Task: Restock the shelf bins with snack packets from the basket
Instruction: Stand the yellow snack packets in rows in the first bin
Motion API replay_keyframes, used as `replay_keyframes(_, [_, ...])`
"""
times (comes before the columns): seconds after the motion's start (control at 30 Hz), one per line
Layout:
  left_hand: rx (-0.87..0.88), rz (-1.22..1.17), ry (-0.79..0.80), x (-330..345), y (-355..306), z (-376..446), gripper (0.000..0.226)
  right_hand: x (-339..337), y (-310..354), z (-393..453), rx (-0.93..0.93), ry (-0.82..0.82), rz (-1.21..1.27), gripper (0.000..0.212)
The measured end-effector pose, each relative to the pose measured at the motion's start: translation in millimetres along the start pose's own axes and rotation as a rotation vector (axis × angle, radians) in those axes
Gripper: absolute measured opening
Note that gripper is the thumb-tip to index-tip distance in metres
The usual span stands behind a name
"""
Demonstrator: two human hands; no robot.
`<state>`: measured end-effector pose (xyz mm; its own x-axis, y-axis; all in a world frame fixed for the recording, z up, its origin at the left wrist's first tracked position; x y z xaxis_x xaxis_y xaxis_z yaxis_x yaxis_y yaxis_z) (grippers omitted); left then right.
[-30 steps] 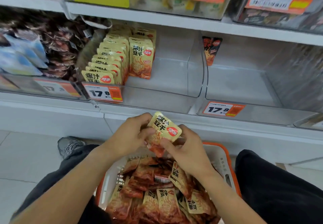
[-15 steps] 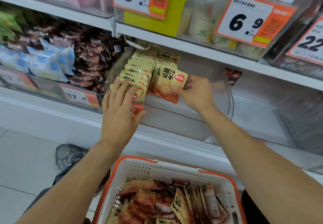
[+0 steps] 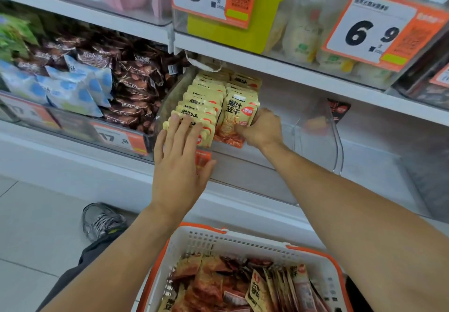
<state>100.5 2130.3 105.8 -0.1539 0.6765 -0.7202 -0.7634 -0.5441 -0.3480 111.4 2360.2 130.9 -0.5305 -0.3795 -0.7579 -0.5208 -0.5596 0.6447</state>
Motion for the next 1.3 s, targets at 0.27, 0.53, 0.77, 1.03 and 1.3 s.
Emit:
replay_keyframes(0.27, [0.005,0.001,-0.002,-1.9,0.5,1.1,0.070,-25.2,5.6,-17.1,0.091,0.051,0.085,0.032])
replay_keyframes(0.53, [0.030,-0.095,-0.163,-3.4,-17.4,-12.1,0.050,-90.3,-20.0,-145.7,-0.260,-0.180,0.363,0.013])
replay_keyframes(0.77, [-0.006,-0.299,0.359,41.3,-61.6,-95.1,0.020,-36.3,-141.6,-239.9,0.054,0.127,0.290,0.013])
replay_keyframes(1.03, [-0.146,-0.060,1.096,83.5,-73.2,-255.0,0.018,27.1,-239.0,-321.5,0.419,0.549,0.030,0.007])
replay_keyframes(1.3, [-0.010,0.122,1.223,77.5,-73.2,-300.1,0.038,66.4,-239.9,-385.7,0.565,0.695,-0.042,0.050])
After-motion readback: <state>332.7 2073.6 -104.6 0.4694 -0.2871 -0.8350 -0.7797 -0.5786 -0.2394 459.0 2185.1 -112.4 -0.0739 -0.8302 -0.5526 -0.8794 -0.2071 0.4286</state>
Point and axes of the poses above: each hand's wrist, its own z-axis towards the middle knuckle, its own x-axis out of the palm, y = z × x, the point moved 1 cm from there along z, towards the middle knuckle, and after that the axes turned 2 degrees about z, right-handed, at the moved point
